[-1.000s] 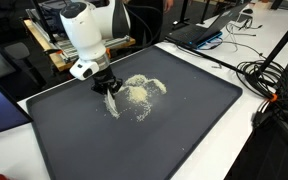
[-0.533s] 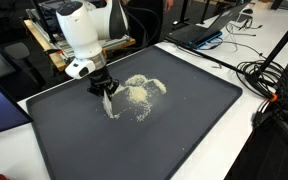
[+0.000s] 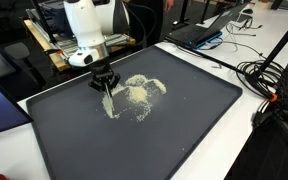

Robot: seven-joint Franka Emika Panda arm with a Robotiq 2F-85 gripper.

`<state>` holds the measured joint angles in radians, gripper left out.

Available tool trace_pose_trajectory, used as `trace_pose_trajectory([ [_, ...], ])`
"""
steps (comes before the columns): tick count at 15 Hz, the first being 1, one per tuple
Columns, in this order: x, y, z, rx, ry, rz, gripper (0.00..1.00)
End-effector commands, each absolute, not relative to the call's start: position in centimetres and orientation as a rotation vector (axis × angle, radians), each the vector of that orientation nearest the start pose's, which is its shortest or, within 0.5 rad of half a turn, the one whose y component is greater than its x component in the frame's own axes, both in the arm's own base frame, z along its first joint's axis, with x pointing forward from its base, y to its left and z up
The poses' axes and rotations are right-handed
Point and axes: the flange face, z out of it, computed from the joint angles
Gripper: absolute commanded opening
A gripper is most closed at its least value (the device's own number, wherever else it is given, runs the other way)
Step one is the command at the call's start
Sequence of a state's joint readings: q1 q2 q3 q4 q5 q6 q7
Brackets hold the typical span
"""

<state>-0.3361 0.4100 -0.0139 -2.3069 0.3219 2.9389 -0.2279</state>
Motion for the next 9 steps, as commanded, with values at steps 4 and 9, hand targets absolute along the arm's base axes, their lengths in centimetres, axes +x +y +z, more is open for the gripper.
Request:
trace_pose_trajectory([
  [4, 46.1, -16.4, 24.1, -3.111, 0.424, -0.576, 0.01],
  [9, 43.5, -13.5, 26.2, -3.184, 0.15, -0.756, 0.01],
])
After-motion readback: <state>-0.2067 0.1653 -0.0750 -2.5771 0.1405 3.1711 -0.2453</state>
